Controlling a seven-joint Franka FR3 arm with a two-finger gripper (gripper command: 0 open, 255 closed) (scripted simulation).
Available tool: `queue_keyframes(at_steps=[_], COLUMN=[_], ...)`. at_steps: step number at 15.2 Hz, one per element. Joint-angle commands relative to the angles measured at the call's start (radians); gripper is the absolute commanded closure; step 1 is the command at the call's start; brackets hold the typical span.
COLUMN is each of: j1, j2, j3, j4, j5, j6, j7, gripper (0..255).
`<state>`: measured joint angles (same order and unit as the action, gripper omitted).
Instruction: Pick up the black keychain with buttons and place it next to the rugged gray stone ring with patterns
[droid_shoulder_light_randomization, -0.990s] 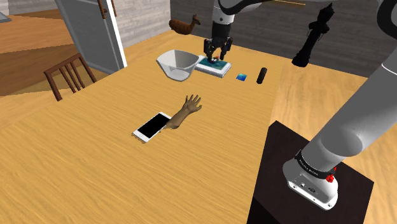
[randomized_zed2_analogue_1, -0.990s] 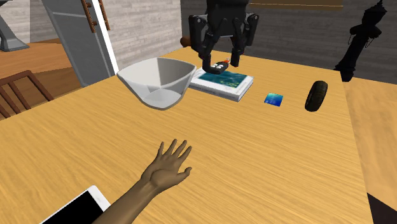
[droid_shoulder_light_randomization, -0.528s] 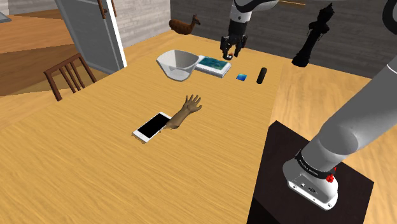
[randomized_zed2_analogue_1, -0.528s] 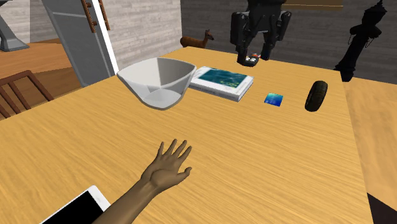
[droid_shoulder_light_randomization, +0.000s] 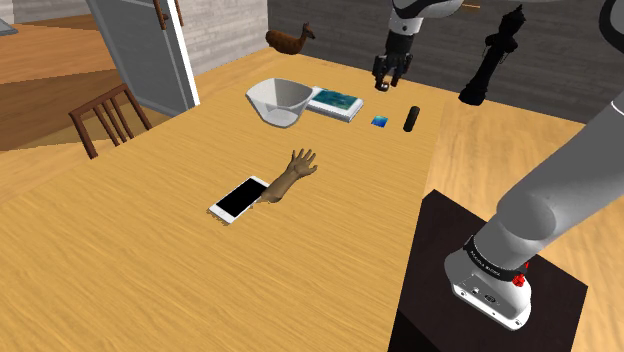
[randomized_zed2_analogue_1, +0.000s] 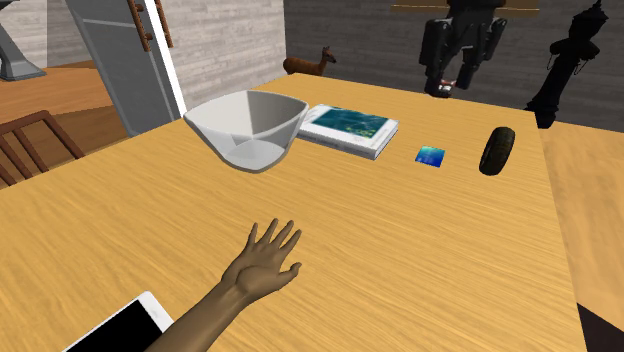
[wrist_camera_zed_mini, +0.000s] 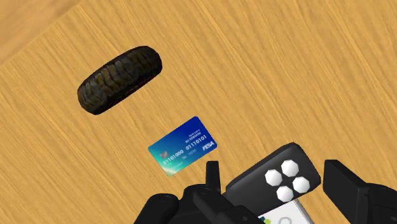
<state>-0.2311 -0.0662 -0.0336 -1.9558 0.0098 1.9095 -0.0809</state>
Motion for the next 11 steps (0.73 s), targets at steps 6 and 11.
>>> queue_keyframes(at_steps=[6, 11], j1=[-0.080, -0.138], j2=[0.049, 0.111], j3=[-0.089, -0.147], j4=[0.069, 0.143], j5=[0.003, 0.016], j6=[-0.021, -0.037], j7=[-0.171, -0.291], gripper=[255, 255])
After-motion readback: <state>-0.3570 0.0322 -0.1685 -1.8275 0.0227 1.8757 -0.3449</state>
